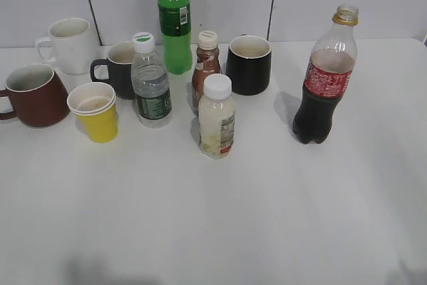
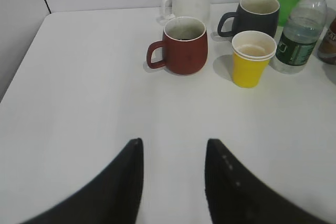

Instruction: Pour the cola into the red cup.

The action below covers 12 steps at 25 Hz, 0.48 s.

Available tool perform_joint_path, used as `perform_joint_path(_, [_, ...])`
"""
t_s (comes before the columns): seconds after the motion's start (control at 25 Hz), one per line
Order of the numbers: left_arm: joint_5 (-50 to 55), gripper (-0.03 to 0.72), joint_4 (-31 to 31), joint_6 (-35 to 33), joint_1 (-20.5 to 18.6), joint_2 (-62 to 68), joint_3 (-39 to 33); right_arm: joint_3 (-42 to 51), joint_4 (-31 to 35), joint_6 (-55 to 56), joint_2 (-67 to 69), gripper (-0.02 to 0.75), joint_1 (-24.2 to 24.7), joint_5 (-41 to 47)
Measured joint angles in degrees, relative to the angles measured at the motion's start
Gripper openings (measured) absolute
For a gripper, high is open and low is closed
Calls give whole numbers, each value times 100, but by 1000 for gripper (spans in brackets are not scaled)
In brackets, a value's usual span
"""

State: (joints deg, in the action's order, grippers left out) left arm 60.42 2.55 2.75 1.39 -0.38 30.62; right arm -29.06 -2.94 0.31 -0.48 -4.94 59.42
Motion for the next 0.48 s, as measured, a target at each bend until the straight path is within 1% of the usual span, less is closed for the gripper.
perform_joint_path(0.24, [0, 260, 0, -4, 0, 0, 0, 0, 0, 0, 0, 591, 0, 0])
perform_joint_path(0.48, [0, 249, 0, -4, 0, 0, 0, 0, 0, 0, 0, 591, 0, 5])
